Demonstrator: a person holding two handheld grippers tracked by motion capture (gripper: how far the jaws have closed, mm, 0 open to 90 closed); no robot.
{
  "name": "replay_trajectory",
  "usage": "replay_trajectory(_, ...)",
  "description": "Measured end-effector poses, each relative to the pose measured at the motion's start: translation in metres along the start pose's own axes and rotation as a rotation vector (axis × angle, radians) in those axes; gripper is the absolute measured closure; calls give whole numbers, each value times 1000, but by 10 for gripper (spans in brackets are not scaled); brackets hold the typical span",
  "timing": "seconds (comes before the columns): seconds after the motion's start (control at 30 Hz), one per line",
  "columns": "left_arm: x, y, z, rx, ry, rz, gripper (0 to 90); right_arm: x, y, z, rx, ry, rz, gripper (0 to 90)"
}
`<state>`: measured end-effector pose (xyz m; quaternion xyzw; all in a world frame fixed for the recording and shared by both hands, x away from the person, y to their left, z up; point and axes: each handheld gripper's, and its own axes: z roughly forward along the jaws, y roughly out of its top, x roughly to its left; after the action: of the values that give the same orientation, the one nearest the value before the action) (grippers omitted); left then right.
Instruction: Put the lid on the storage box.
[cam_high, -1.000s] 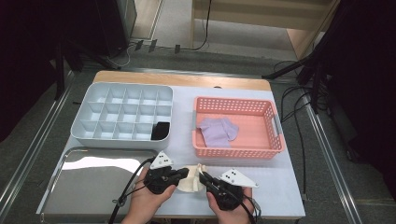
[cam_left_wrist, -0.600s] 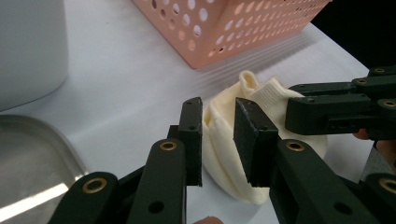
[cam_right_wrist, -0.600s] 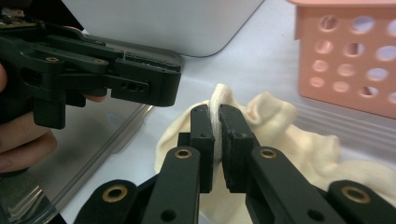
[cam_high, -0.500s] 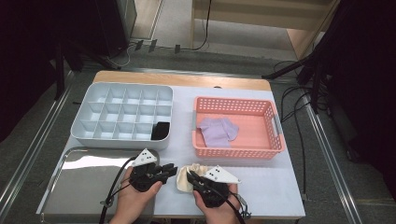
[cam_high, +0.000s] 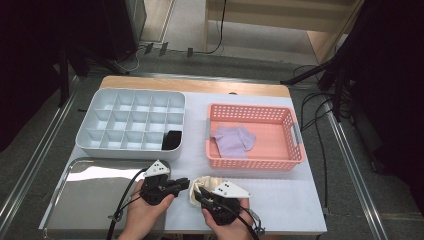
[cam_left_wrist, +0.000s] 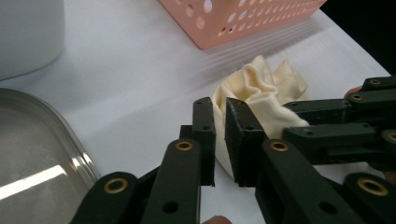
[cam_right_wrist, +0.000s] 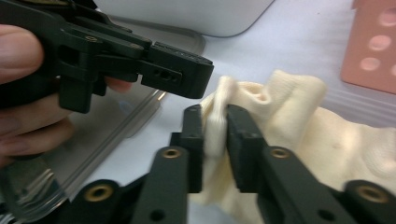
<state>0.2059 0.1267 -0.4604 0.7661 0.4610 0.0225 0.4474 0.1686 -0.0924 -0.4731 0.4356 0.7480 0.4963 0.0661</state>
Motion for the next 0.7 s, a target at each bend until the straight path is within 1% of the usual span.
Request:
replay_trajectory(0.07, 0, 1, -1, -12, -9, -4, 770, -2, 0, -9, -22, 11, -1, 666)
replay_trajectory(0.13, -1, 1, -1, -27, -12, -14, 715, -6, 0, -21, -45, -2, 3, 649)
replay_trajectory(0.17, -1, 1, -1, -32, -20, -23, 687, -8, 0, -27, -56, -7, 12, 641)
replay_trajectory(0.2, 0, 2, -1, -35, -26, -30, 664, -13, 0, -33, -72, -18, 20, 639)
replay_trajectory(0.27, 0, 2, -1, -35, -26, -31, 637, -18, -2, -40, -78, -47, 31, 637)
replay_trajectory(0.3, 0, 2, -2, -33, -30, -32, 618, -24, -4, -43, -75, -79, 45, 633)
replay_trajectory(0.4, -2, 3, -1, -29, -48, -30, 603, -42, -14, -48, -45, -187, 97, 618)
replay_trajectory(0.43, -2, 2, 0, -22, -56, -28, 601, -47, -17, -49, -38, -213, 130, 598)
replay_trajectory(0.5, -4, 1, 2, -7, -52, -18, 601, -55, -23, -50, -28, -246, 176, 569)
replay_trajectory(0.57, -5, -1, 6, 14, -61, -17, 610, -58, -27, -48, -8, -270, 175, 534)
replay_trajectory(0.6, -5, -1, 7, 23, -61, -10, 629, -59, -29, -46, 1, -275, 172, 521)
replay_trajectory(0.63, -5, -2, 8, 35, -60, -9, 639, -58, -30, -45, -6, -278, 169, 524)
replay_trajectory(0.67, -6, -2, 9, 45, -60, -8, 646, -57, -30, -44, -5, -285, 154, 545)
replay_trajectory(0.7, -6, -3, 10, 48, -57, -9, 658, -55, -30, -43, 2, -304, 136, 577)
